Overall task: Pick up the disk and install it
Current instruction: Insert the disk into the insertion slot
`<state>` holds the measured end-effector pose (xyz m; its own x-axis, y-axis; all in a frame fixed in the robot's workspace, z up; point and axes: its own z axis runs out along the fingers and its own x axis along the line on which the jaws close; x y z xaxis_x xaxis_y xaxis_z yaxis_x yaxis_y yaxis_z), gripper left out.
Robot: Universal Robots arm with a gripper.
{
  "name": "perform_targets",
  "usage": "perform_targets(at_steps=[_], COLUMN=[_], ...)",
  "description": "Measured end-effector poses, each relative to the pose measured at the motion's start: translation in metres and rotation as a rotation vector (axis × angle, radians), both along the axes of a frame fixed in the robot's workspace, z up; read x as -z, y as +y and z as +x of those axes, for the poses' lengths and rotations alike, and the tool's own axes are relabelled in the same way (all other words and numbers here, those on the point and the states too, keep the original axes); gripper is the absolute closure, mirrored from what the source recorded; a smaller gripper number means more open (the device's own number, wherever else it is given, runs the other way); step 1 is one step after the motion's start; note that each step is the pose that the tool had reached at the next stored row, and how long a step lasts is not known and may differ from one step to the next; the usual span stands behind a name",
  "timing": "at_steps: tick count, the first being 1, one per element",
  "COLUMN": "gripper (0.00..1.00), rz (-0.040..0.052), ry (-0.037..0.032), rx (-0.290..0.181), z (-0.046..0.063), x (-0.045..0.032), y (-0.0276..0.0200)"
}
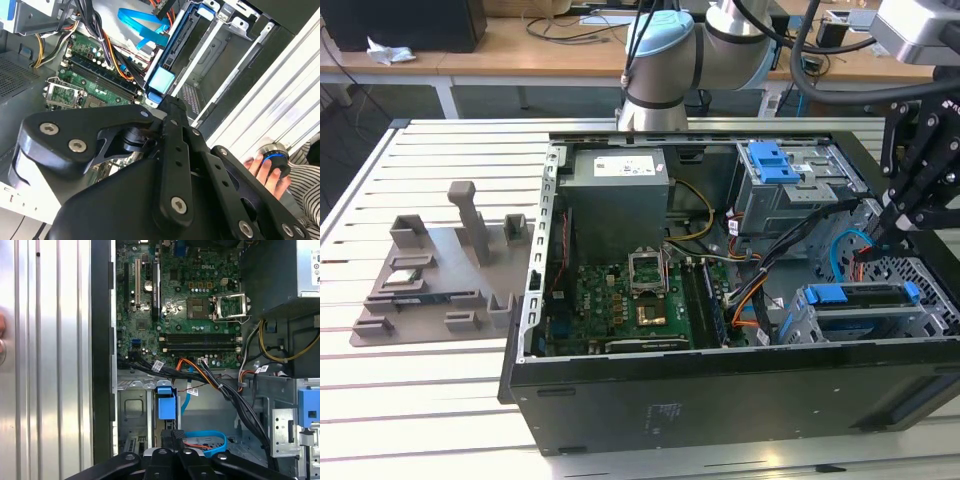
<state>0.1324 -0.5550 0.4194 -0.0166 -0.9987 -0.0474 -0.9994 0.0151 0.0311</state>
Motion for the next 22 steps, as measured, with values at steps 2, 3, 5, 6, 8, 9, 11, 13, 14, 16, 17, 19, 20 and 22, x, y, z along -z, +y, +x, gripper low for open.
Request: perform_targets(at_steps=[2,3,5,6,8,9,11,13,14,16,17,19,20,22], gripper=[0.89,0.89,0.89,0.89,0.89,0.89,0.89,0.89,0.89,0.89,0.89,0.89,0.89,0.89], rz=[-0.0001,-0.0001,0.0002,-0.0003,-0.0001,-0.0002,-0.0002,-0.0002,-0.0002,-0.0003,-0.0003,-0.0003,-0.0003,-0.0009], ry=[0.0000,-0.0001,0.0000,0.0000,0.0000,0.0000,0.0000,0.0000,0.0000,0.0000,0.0000,0.0000,0.0000,0.0000], rx=[0.000,0.000,0.000,0.000,0.000,0.000,0.000,0.000,0.000,0.000,0.000,0.000,0.000,0.000], z=[0.0002,0.0002,0.0002,0.0002,0.0002,0.0002,0.0002,0.0002,0.0002,0.0009,0.0014,0.0027,0.0047,0.0072], x=[-0.0047,-0.0070,-0.0071,-0.0073,-0.0074,-0.0075,-0.0077,-0.0077,-0.0077,-0.0078,-0.0078,-0.0078,-0.0075,-0.0061], y=[0.0001,0.0001,0.0001,0.0001,0.0001,0.0001,0.0001,0.0001,0.0001,0.0003,0.0004,0.0006,0.0010,0.0019])
